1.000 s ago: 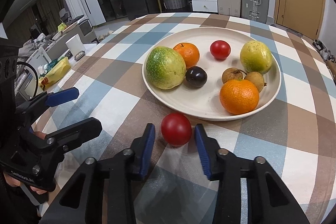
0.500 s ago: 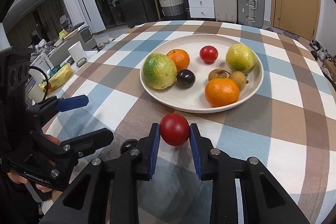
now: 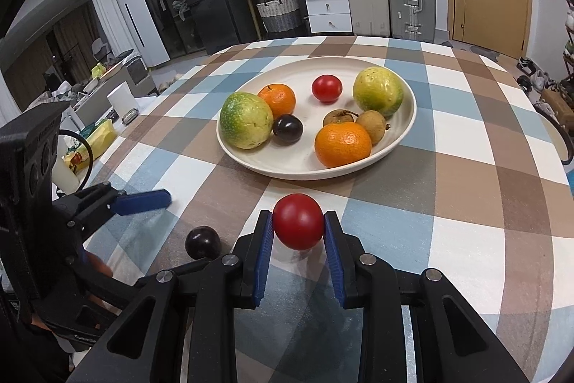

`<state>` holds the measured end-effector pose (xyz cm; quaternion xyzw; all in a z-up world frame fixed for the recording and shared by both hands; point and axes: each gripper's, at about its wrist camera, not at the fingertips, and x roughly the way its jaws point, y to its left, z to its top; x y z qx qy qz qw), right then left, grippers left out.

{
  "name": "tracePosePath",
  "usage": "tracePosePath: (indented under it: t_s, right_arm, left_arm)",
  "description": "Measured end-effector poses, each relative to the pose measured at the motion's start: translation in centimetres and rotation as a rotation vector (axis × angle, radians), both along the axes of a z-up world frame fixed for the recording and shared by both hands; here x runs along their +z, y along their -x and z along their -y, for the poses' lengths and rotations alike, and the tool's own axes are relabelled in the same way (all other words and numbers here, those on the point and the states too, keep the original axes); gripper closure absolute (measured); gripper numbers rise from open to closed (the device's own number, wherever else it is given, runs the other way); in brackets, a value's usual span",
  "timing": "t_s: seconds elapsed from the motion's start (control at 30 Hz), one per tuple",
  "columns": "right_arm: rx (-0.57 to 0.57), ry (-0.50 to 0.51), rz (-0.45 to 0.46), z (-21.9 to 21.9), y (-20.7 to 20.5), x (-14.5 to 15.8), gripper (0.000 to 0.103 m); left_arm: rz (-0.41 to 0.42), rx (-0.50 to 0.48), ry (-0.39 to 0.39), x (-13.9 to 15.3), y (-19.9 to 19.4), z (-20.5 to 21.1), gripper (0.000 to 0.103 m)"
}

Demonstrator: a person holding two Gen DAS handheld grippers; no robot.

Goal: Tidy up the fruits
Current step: 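Grasp the red tomato with the right tool while the left tool grasps the dark plum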

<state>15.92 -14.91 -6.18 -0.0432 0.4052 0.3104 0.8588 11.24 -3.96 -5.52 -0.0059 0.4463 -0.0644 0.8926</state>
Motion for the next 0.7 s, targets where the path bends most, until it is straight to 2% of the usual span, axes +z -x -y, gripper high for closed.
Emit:
tracePosePath:
  t_s: [0.2, 0.27, 0.33, 0.4, 0.7]
  right_arm:
    - [-0.011, -0.002, -0.003, 0.1, 0.0, 0.0, 0.074]
    - [-0.01, 0.0, -0.002, 0.1, 0.0, 0.0, 0.074]
    - [-0.01, 0.0, -0.003, 0.2, -0.1, 0.0, 0.074]
    - [-0.009, -0.001, -0.003, 0.1, -0.1, 0.0, 0.074]
    - [-0.012, -0.004, 0.001, 0.2, -0.1, 0.0, 0.074]
  left_arm:
    - [0.009, -0.048, 0.026, 0.3, 0.2, 0.3, 0.055]
    - [0.015, -0.071, 0.048, 0.4, 0.3, 0.4, 0.071]
    - [0.029, -0.096, 0.053, 0.6, 0.7, 0.6, 0.08]
    - [0.043, -0.106, 0.032, 0.8, 1.0, 1.0, 0.08]
    - [0.059, -0.08, 0.085, 1.4, 1.1, -0.1, 0.08]
